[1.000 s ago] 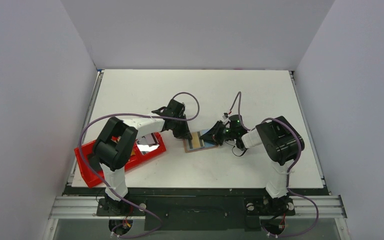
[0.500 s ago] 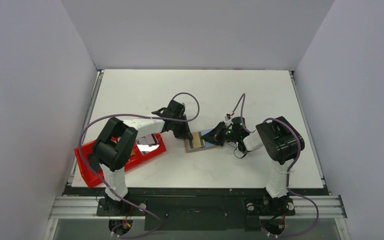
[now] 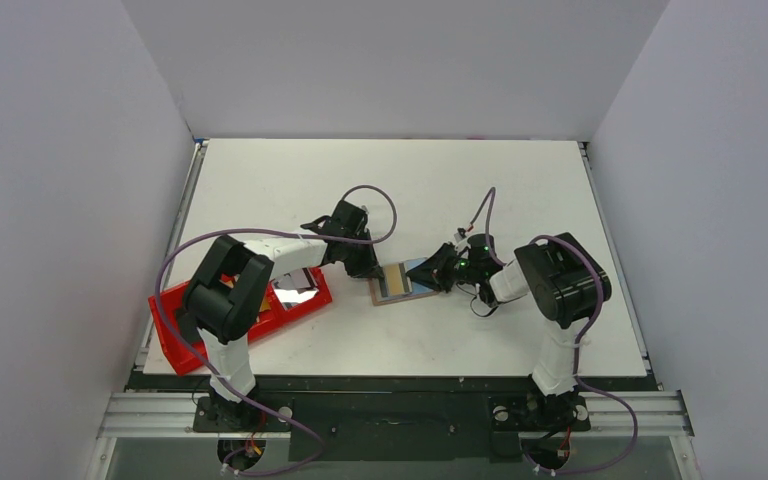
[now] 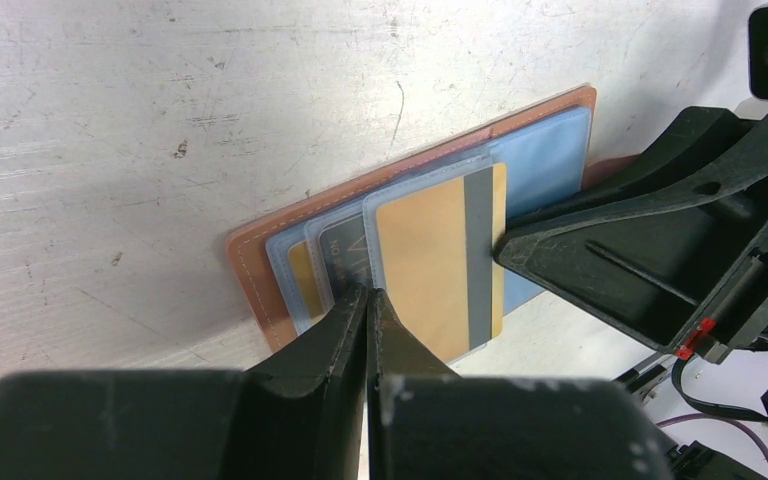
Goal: Take the credit cards out of the card holder
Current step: Remove the credit card from the card holder.
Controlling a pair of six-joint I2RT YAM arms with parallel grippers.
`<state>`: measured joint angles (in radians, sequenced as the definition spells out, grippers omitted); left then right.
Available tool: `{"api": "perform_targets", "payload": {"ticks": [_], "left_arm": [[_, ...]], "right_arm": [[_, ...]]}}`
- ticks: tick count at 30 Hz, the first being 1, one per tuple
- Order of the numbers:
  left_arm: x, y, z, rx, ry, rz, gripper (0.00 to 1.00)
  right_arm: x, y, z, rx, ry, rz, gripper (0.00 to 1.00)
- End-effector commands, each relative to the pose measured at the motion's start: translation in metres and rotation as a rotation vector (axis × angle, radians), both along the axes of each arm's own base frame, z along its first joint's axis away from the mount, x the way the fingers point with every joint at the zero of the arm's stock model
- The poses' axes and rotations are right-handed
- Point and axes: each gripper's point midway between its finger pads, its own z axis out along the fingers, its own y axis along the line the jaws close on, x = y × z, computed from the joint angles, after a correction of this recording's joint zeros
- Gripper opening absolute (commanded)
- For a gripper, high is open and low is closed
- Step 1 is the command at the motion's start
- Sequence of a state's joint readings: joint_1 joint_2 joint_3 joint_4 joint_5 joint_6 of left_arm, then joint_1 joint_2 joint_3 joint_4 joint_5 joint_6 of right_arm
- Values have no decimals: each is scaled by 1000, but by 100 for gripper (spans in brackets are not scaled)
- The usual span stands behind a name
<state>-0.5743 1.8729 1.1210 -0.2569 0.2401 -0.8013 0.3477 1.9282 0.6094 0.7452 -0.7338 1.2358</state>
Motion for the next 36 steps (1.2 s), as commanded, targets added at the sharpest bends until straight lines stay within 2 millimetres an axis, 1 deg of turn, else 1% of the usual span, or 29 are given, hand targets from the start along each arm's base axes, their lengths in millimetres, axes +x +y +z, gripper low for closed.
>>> {"api": "perform_targets", "payload": {"ticks": [1, 6, 11, 12, 13, 14, 21, 24, 32, 36], "left_arm": [[-23, 38, -38, 174, 87, 11, 0], [-23, 37, -37, 172, 86, 6, 0], [-23, 35, -38, 171, 89, 2, 0], [-23, 35, -38, 170, 89, 2, 0], [-23, 35, -38, 170, 89, 2, 0], [-23, 35, -38, 171, 92, 1, 0], [-24, 37, -40, 187, 97, 4, 0], [-24, 38, -41, 196, 100, 5, 0], [-25, 40, -42, 202, 108, 2, 0], [-25, 40, -42, 203, 107, -1, 0]], "right_arm": [[10, -7, 0, -25, -56, -20, 13], [9, -4, 2, -5, -57, -9, 20], [6, 7, 4, 7, -63, 22, 20], [5, 7, 3, 5, -60, 24, 18], [5, 8, 3, 4, -59, 24, 13], [5, 8, 3, 5, -59, 23, 12], [6, 4, 4, 6, -63, 12, 4], [8, 1, 5, 5, -66, 4, 0], [10, -21, -1, -63, -71, -20, 0], [9, -26, -2, -95, -76, -20, 0]]}}
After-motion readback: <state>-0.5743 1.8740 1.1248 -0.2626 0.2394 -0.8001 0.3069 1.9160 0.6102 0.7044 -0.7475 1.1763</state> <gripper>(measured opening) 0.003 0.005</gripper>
